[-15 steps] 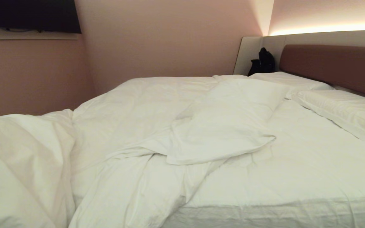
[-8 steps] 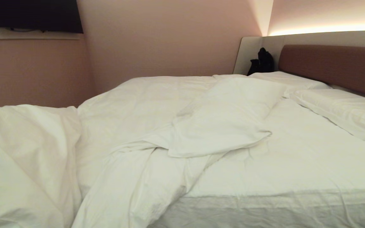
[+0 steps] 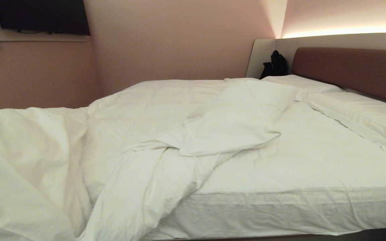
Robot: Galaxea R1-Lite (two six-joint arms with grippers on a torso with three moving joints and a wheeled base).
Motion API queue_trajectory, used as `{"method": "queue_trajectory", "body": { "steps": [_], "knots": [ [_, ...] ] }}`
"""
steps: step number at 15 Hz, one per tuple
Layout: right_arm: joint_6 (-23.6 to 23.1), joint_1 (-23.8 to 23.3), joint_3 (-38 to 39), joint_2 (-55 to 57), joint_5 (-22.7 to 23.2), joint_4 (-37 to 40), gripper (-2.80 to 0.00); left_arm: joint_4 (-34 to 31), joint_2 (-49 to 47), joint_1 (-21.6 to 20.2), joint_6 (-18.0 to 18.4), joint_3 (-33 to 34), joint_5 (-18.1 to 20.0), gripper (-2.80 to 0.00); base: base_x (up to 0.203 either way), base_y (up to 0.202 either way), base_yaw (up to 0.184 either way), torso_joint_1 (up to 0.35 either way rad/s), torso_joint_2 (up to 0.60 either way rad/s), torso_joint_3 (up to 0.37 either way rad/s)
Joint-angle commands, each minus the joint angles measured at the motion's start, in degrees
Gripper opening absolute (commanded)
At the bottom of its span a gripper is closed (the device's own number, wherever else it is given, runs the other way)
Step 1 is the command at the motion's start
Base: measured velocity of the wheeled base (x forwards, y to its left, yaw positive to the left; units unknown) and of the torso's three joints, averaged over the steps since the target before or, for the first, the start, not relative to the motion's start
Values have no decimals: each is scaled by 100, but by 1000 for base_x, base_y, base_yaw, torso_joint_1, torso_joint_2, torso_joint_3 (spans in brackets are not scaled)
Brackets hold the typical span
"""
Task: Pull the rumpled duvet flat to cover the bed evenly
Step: Flatten the corners of the folded blanket
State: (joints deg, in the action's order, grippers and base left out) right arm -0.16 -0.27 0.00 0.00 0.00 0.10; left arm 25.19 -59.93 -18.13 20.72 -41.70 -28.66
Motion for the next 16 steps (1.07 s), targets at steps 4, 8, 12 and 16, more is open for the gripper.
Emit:
{"method": "queue_trajectory", "body": {
  "steps": [4,8,12,16],
  "knots": [
    [-2,-8,0,9,0,-1,-280,13,-10,-7,2,13,89,-280,0,0,0,0,0,0],
    [-2,0,0,9,0,-1,-280,13,8,-13,-16,17,106,-280,0,0,0,0,0,0],
    [-2,0,0,9,0,-1,-280,-5,17,-15,-16,31,106,-280,2,50,-3,2,2,0],
    [-2,0,0,9,0,-1,-280,-5,24,-24,-25,31,106,-280,0,194,0,1,1,1]
  ]
}}
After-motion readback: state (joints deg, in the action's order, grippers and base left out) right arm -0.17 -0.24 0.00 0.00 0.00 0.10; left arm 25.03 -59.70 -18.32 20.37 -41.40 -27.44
